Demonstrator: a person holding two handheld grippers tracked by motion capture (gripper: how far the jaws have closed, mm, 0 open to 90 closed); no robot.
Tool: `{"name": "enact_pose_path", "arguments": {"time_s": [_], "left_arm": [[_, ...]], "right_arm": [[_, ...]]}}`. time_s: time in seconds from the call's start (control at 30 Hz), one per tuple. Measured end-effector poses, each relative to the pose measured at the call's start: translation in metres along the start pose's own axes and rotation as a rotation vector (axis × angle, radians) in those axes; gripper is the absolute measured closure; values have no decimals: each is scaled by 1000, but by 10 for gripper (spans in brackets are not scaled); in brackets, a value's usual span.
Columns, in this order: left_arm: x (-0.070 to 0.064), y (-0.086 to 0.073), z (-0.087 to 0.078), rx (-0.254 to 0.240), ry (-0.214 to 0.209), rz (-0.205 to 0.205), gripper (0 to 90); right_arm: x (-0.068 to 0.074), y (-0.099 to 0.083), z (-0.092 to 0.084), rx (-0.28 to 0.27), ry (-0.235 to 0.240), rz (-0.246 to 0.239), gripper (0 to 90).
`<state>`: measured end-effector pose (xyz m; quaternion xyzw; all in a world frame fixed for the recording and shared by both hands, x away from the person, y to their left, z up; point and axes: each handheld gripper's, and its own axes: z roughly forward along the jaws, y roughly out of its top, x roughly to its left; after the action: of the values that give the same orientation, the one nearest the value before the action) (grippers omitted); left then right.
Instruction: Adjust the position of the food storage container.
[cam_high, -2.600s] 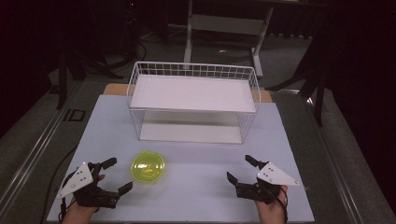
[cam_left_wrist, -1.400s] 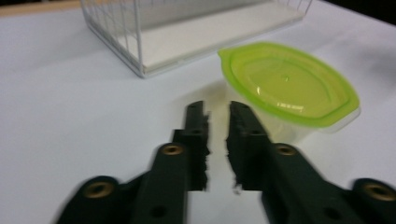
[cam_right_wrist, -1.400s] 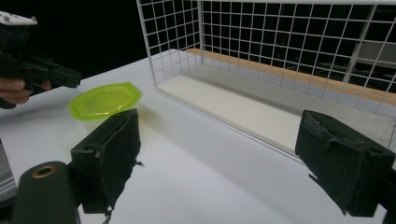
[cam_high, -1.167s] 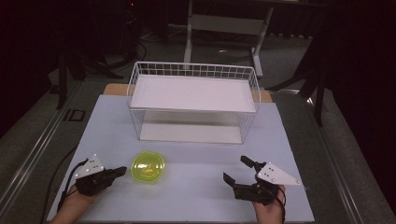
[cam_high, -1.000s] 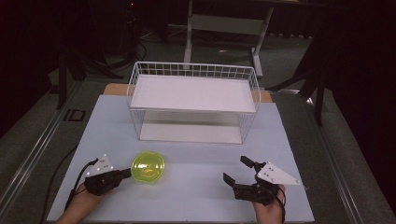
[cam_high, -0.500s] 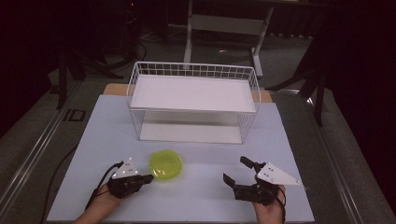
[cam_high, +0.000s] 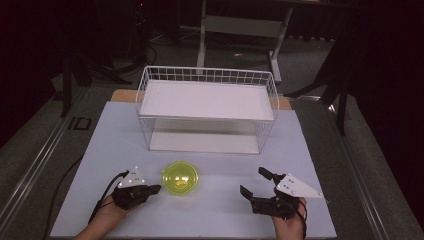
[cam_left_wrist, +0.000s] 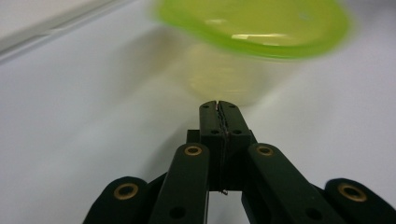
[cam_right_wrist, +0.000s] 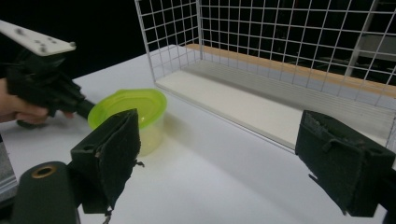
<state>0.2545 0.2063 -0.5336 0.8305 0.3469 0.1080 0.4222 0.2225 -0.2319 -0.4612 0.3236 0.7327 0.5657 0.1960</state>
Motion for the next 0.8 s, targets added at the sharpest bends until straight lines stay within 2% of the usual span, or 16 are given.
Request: {"name": "enact_pose_path", "arguments": {"time_s": [0.1, 0.27, 0.3, 0.33, 0.47, 0.63, 0.8], "left_arm": [[11, 5, 5, -16, 29, -7, 900], [15, 11, 16, -4, 19, -9, 900], [14, 12, 19, -3, 18, -1, 900], [11, 15, 24, 4, -3, 7, 900], [5, 18, 30, 13, -26, 23, 900], [-5, 19, 34, 19, -66, 11, 900], [-19, 22, 39, 30, -106, 29, 900]], "right_arm": [[0, 0, 0, 3, 0, -1, 140], [-1, -1, 1, 7, -2, -3, 140], [-1, -1, 1, 7, -2, -3, 140], [-1, -1, 1, 7, 2, 1, 140], [-1, -1, 1, 9, 4, 2, 140], [-1, -1, 1, 10, 9, 1, 140], [-1, -2, 2, 13, 11, 2, 140]]}}
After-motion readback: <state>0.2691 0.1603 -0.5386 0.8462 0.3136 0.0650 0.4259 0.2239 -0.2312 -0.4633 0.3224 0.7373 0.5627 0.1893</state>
